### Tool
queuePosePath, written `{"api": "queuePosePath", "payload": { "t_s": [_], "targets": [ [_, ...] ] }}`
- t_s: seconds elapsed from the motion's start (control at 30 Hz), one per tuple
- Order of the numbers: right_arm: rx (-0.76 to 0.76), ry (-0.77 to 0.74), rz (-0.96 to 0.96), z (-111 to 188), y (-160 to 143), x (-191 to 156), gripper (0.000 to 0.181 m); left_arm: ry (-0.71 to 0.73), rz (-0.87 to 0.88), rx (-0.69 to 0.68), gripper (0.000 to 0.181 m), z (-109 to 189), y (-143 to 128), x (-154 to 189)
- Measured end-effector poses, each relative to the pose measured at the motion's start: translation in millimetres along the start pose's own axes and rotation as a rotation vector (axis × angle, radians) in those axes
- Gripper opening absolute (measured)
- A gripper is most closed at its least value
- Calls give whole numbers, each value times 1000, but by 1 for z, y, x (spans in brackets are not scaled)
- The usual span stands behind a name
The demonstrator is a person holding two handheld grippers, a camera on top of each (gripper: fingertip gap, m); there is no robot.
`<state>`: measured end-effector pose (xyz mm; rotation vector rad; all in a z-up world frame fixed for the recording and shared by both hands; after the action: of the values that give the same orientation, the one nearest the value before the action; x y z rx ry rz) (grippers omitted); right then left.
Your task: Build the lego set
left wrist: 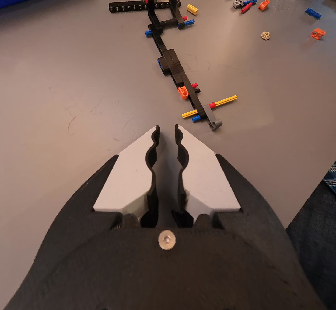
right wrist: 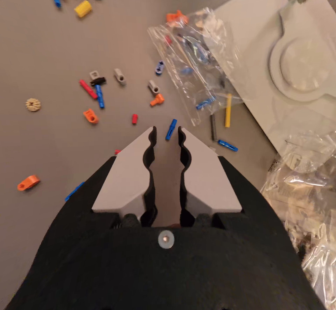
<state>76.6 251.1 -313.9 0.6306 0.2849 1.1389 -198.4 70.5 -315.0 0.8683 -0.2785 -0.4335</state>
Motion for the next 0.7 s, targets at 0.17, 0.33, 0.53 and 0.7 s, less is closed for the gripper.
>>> {"api": "queuePosePath", "payload": {
  "t_s": [0.17, 0.33, 0.53, 0.7],
  "targets": [
    [-2, -18, 0, -3, -5, 6, 5, 2, 2, -5, 14, 0, -1, -1],
    [22, -4, -38, -1, -8, 10, 2, 2, 7, -13, 14, -1, -1, -1],
    [32, -1, 36, 3, -10, 8, 1, 37, 22, 27, 22, 2, 3, -6],
    [65, 2, 59, 14, 1, 2, 1, 42, 47, 45, 42, 4, 5, -5]
  ]
}}
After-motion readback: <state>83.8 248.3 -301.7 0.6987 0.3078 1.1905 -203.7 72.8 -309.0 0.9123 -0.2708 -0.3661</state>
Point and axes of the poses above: each gripper's, where its closed fingertips meet, z back along the fingers, y out of its top, x = y × z across the jaws, the point moved 1 cm from there along z, back along the fingers, and after that the axes turned 3 degrees about x, right-handed, at the moved point
